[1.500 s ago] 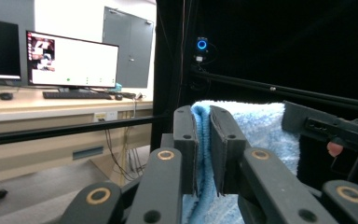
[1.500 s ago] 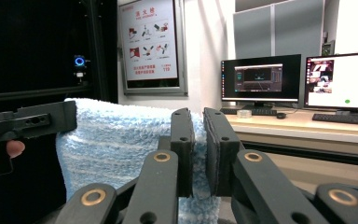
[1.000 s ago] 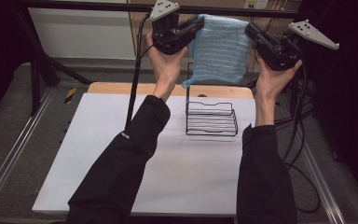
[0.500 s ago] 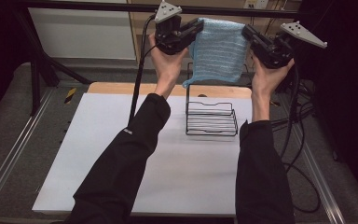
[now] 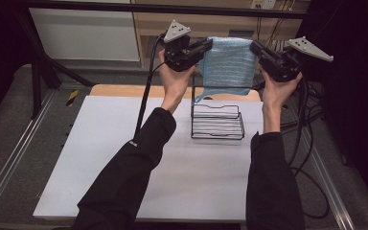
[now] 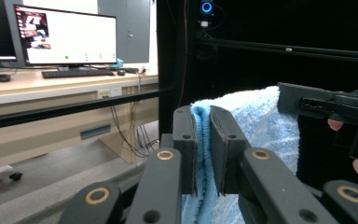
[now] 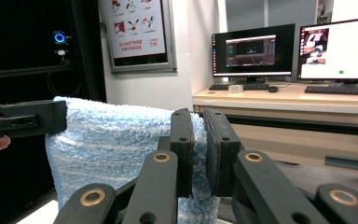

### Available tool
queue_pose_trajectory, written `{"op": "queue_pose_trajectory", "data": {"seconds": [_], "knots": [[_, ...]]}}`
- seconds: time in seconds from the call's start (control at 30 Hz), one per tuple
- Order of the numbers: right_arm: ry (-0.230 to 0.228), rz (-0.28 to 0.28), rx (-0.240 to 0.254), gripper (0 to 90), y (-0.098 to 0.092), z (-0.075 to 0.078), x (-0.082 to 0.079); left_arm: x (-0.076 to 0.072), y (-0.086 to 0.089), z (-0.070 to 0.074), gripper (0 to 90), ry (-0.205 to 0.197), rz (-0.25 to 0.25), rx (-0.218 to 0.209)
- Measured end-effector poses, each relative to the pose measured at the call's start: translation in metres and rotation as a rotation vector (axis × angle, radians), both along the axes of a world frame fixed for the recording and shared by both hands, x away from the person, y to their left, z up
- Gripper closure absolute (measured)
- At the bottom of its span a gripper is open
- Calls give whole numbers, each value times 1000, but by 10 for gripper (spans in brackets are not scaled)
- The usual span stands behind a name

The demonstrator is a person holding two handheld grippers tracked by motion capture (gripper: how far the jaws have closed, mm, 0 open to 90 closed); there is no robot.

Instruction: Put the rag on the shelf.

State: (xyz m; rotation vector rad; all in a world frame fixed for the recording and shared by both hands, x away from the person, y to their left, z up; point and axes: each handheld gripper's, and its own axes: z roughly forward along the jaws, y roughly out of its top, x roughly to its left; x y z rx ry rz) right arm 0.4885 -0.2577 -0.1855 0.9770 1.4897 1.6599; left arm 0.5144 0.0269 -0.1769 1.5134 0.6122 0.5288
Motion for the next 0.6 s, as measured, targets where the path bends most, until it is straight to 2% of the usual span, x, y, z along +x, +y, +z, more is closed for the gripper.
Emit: {"op": "queue_pose_trajectory", "data": {"seconds": [0.13, 0.3, 0.6], "knots": [[6, 9, -1, 830, -4, -9, -6, -6, 0, -10, 809, -3, -20, 2], [23, 15, -8, 829, -6, -21, -11, -10, 0, -22, 809, 14, -30, 18], [45, 37, -27, 826, -8, -34, -23, -21, 3, -34, 808, 25, -68, 24]]}}
